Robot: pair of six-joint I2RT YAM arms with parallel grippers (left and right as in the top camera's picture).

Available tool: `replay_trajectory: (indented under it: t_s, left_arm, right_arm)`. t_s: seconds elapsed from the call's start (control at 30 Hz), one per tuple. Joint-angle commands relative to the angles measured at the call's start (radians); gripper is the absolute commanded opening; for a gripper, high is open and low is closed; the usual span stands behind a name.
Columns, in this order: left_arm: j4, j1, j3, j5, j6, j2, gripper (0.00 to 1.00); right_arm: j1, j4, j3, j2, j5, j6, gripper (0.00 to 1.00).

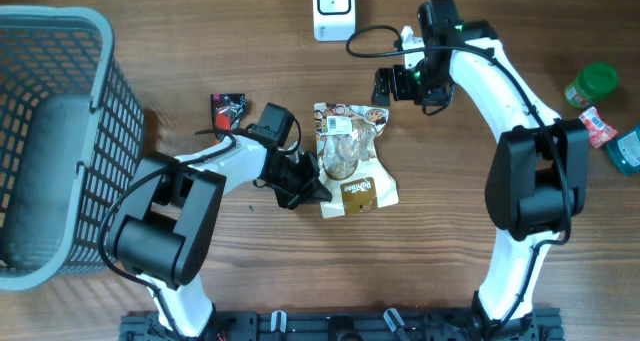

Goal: Scan the item barcode

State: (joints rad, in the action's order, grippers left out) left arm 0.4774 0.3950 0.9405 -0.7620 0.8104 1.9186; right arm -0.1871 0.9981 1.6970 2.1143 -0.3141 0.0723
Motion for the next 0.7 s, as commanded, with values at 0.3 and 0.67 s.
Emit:
replay_trajectory:
  t_s: [0.3, 0.67]
  left_arm:
    - [0.009, -0.001, -0.032, 0.077, 0.014, 0.016, 0.04]
    - [0.024, -0.001, -0.032, 0.077, 0.055, 0.016, 0.04]
  right_arm:
    - [0.127, -0.383, -0.389, -0.006, -0.412, -0.074, 1.0]
    - [0.132, -0.666, -0.548, 0.195, -0.859, -0.207, 1.0]
